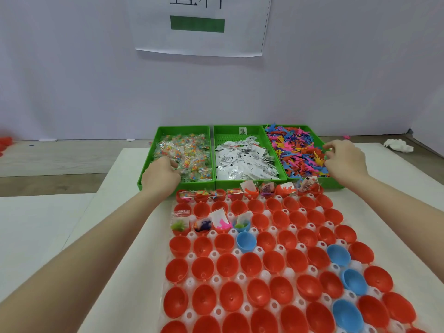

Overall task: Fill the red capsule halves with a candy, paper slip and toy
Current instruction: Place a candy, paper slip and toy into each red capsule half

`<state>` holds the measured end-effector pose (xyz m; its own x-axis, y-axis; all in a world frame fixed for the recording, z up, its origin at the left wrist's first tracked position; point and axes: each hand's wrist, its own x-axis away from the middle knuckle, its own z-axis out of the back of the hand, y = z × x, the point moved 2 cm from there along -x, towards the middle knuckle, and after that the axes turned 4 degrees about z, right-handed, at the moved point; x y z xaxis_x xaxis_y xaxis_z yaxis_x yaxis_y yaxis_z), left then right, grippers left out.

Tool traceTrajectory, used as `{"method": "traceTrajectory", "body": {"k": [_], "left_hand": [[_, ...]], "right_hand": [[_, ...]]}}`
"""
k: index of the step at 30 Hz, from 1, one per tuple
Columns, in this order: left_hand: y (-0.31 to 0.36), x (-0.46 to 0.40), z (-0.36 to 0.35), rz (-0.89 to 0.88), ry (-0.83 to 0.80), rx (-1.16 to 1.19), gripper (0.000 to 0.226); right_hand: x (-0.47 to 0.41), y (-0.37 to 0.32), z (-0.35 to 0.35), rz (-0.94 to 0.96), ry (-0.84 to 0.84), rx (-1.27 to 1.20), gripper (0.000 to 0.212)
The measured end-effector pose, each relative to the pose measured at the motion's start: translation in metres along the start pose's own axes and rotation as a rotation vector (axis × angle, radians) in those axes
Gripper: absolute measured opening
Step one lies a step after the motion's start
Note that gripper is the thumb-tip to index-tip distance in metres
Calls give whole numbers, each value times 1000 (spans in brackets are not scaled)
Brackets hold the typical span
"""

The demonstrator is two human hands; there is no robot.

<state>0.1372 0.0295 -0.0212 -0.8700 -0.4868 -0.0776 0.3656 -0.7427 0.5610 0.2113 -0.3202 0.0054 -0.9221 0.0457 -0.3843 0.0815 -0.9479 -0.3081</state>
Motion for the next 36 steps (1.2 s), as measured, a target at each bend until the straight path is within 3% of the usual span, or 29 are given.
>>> {"method": "traceTrajectory", "body": {"k": [7, 11, 18, 21, 26, 31, 33, 36], "left_hand": [[-11, -5, 10, -22, 143, 239, 28], [-12, 0, 19, -47, 211, 404, 27], [-14, 1, 26, 62, 242, 636, 20], [-14, 3, 26, 150, 194, 742, 17], [-12, 9, 27, 261, 43, 871, 17], [-10, 18, 31, 306, -71, 1050, 6], [-9, 21, 33, 333, -56, 1117, 29], [-10, 26, 36, 373, -35, 1168, 56]], "right_hand": [[-11, -9, -2, -52, -31, -283, 29], [-9, -12, -7, -113, -66, -374, 47], [-6, -10, -7, -221, 4, -668, 19], [-7, -13, -7, -251, -39, -638, 10], [-7, -13, -11, -247, -142, -519, 39], [-3, -12, -8, -239, -50, -396, 22], [-3, -14, -7, -196, -4, -336, 8], [1, -31, -3, -5, 12, -274, 12]]}}
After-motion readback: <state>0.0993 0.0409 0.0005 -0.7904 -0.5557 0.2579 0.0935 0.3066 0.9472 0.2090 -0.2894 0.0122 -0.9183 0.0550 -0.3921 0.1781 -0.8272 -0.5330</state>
